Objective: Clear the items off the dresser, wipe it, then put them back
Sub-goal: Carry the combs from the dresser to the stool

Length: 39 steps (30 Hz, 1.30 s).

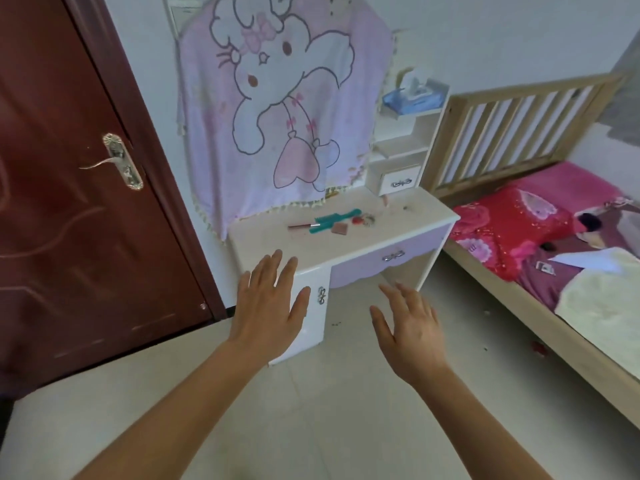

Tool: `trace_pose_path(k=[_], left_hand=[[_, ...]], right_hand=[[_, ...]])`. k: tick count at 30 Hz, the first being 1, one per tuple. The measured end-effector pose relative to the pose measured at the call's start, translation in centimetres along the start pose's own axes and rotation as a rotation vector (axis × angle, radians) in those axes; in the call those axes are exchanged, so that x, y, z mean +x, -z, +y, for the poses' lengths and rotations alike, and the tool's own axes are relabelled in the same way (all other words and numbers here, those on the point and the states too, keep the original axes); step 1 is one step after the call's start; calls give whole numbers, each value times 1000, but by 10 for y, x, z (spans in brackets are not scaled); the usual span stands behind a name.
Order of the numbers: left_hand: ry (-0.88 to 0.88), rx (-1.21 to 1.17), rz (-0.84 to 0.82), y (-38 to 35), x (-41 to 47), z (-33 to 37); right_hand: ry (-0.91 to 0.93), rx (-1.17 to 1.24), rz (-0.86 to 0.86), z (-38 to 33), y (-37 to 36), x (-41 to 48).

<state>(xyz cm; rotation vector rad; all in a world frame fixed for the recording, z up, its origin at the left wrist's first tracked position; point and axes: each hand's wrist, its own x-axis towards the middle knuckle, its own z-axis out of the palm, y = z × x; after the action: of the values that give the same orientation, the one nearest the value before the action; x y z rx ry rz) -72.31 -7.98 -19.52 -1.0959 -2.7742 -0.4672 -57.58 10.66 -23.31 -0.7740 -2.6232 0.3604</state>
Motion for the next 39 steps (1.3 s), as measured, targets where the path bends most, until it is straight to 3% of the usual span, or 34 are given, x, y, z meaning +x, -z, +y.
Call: trace_pose_path(k=[7,22,27,35,39], left_hand=[[26,10,-52,-55,93,10],[19,-39,-162,-166,376,39],[229,-48,-212,-207,428,6],[610,-34,-219,-280,450,-23],[716,-36,-275,-326,460,-18]], right_hand=[[11,48,-37,45,-41,87],[-55,-57,-138,150,-70,372],[33,-60,-313,166,-140,452],[428,-52,-684,174,-284,558],[562,-80,-795,182,-344,583]])
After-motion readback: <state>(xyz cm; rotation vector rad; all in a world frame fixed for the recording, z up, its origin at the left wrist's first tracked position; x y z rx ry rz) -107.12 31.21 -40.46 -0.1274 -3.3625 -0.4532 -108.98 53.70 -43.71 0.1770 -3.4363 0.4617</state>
